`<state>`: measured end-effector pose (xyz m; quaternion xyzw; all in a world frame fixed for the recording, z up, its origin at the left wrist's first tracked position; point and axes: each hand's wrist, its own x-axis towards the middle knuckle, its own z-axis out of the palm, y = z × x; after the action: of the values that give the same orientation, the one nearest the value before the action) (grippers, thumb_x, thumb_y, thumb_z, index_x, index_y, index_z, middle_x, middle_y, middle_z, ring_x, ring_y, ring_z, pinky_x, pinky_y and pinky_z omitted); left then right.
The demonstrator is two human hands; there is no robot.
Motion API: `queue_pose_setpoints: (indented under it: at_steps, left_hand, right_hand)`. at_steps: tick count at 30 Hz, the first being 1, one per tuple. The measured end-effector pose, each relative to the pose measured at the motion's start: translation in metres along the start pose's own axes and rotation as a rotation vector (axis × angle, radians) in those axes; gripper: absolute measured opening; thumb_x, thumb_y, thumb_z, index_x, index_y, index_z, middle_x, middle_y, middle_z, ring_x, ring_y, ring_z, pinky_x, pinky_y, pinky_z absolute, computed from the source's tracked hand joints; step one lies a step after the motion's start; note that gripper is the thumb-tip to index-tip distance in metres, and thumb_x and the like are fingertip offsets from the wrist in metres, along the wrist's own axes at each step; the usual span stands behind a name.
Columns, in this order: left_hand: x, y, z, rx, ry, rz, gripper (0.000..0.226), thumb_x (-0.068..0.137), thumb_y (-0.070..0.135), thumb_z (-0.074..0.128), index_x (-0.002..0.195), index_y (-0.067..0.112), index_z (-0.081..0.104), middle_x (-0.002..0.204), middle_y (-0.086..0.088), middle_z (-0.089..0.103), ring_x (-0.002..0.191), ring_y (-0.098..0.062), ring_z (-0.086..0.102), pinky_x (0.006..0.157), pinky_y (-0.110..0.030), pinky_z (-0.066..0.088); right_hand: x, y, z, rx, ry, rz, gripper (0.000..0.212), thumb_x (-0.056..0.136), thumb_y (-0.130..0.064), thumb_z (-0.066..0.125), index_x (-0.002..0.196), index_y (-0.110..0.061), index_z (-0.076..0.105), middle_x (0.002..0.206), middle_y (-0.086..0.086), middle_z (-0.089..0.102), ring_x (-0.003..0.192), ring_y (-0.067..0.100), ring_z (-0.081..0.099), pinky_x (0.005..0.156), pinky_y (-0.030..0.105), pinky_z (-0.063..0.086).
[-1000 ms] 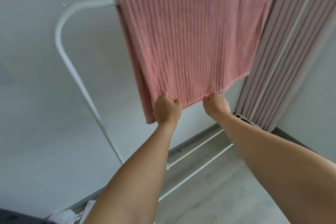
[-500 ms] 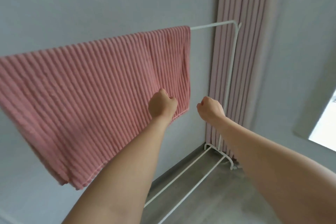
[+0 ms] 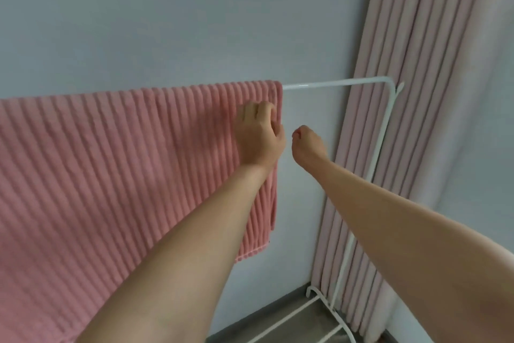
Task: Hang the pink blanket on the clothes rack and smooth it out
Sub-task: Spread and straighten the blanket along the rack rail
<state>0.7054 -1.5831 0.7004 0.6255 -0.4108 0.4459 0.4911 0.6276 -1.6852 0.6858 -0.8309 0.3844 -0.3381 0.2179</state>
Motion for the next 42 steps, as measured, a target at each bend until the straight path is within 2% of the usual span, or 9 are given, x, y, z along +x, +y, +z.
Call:
queue_pose_setpoints:
  at_steps: [4,9,12,15,21,28,31,36,42]
  left_hand:
    - [0.001,-0.006,0.046,0.194,0.005,-0.031,0.025,0.070,0.016,0.067,0.093,0.008,0.064,0.088,-0.009,0.060,0.083,-0.032,0.054,0.073,-0.044,0.045]
    - [-0.005,-0.017,0.085,0.528,0.077,-0.152,0.059,0.064,0.044,0.078,0.109,0.010,0.061,0.102,-0.011,0.056,0.093,-0.032,0.053,0.080,-0.042,0.041]
    - [-0.006,-0.009,0.095,0.674,0.116,-0.275,0.055,0.061,0.025,0.076,0.111,0.013,0.057,0.102,-0.011,0.054,0.093,-0.031,0.053,0.079,-0.042,0.043]
    - [-0.002,0.000,0.100,0.676,0.175,-0.354,0.046,0.062,0.004,0.065,0.107,0.008,0.057,0.100,-0.011,0.058,0.092,-0.031,0.056,0.078,-0.042,0.048]
    - [0.004,0.029,0.093,0.736,0.215,-0.520,0.026,0.076,0.006,0.059,0.102,0.008,0.057,0.097,-0.005,0.062,0.089,-0.026,0.059,0.069,-0.035,0.044]
    - [0.014,0.044,0.100,0.856,0.124,-0.441,0.014,0.087,0.015,0.061,0.097,0.008,0.053,0.086,-0.007,0.064,0.075,-0.034,0.063,0.060,-0.043,0.049]
    - [0.018,0.055,0.118,0.819,0.110,-0.340,0.012,0.087,0.014,0.061,0.094,0.007,0.054,0.083,-0.006,0.063,0.072,-0.032,0.062,0.056,-0.040,0.048]
    - [0.018,0.077,0.169,0.731,0.005,-0.220,0.012,0.076,0.013,0.061,0.086,0.010,0.054,0.068,0.004,0.053,0.058,-0.025,0.056,0.050,-0.034,0.047]
    - [0.021,0.112,0.244,0.600,-0.049,-0.163,0.014,0.072,0.014,0.062,0.083,0.011,0.055,0.065,0.002,0.058,0.056,-0.024,0.057,0.049,-0.030,0.044]
  right_hand:
    - [0.061,0.017,0.023,0.342,-0.191,-0.037,0.032,0.095,-0.011,0.037,0.117,-0.011,0.059,0.112,0.009,0.063,0.096,0.028,0.062,0.087,0.046,0.055]
    - [0.113,0.023,0.045,0.803,-0.569,-0.134,0.031,0.091,-0.003,0.048,0.117,-0.012,0.062,0.102,0.010,0.068,0.086,0.022,0.066,0.077,0.045,0.060]
    - [0.126,0.018,0.046,0.912,-0.806,-0.197,0.038,0.085,0.002,0.051,0.118,-0.011,0.065,0.099,0.009,0.074,0.082,0.019,0.073,0.071,0.043,0.062]
    - [0.133,0.016,0.042,0.961,-0.992,-0.256,0.040,0.081,0.002,0.052,0.116,-0.013,0.065,0.095,0.005,0.075,0.086,0.018,0.073,0.063,0.036,0.059]
    - [0.135,0.004,0.034,1.090,-1.194,-0.303,0.037,0.075,-0.002,0.049,0.107,-0.009,0.064,0.082,0.011,0.063,0.073,0.022,0.061,0.061,0.037,0.056]
    - [0.132,0.003,0.021,1.126,-1.061,-0.339,0.022,0.089,0.005,0.047,0.088,0.000,0.068,0.068,0.008,0.066,0.055,0.015,0.063,0.055,0.030,0.054]
    - [0.150,0.016,0.014,1.144,-0.999,-0.275,0.024,0.094,0.002,0.047,0.087,-0.005,0.068,0.068,0.005,0.068,0.053,0.010,0.064,0.048,0.024,0.050]
    - [0.193,0.065,-0.004,1.166,-0.881,-0.207,0.023,0.095,0.001,0.049,0.094,-0.004,0.072,0.075,0.004,0.072,0.058,0.009,0.067,0.050,0.019,0.050]
    - [0.239,0.127,-0.039,1.169,-0.691,-0.088,0.023,0.091,0.000,0.056,0.074,-0.009,0.069,0.066,0.003,0.068,0.052,0.007,0.062,0.047,0.017,0.048]
